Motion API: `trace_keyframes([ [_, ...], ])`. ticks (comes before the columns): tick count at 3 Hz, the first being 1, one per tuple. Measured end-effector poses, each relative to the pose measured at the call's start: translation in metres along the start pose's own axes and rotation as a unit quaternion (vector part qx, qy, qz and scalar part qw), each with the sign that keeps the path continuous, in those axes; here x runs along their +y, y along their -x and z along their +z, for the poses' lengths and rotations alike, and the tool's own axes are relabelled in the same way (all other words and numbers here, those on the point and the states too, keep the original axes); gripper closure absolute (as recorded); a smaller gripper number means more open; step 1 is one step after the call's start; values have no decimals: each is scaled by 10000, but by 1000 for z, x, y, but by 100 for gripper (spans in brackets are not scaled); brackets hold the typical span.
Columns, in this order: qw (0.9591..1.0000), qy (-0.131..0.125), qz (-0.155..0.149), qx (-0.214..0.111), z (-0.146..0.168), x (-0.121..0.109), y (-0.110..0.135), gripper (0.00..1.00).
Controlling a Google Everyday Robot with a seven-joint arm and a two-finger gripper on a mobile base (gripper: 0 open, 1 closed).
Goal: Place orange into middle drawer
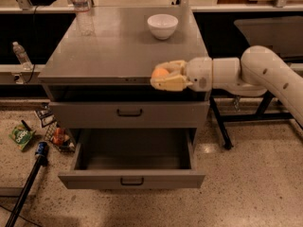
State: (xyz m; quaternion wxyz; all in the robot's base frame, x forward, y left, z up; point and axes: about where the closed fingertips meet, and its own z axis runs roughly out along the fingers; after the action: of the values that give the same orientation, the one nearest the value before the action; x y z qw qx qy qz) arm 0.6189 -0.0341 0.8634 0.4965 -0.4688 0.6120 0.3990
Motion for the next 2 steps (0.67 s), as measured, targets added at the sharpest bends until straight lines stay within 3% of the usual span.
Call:
trace_keyframes([
  [1, 9996, 124, 172, 187, -10, 22, -24, 100],
  [2, 9973, -113, 520, 499, -1, 44, -75, 100],
])
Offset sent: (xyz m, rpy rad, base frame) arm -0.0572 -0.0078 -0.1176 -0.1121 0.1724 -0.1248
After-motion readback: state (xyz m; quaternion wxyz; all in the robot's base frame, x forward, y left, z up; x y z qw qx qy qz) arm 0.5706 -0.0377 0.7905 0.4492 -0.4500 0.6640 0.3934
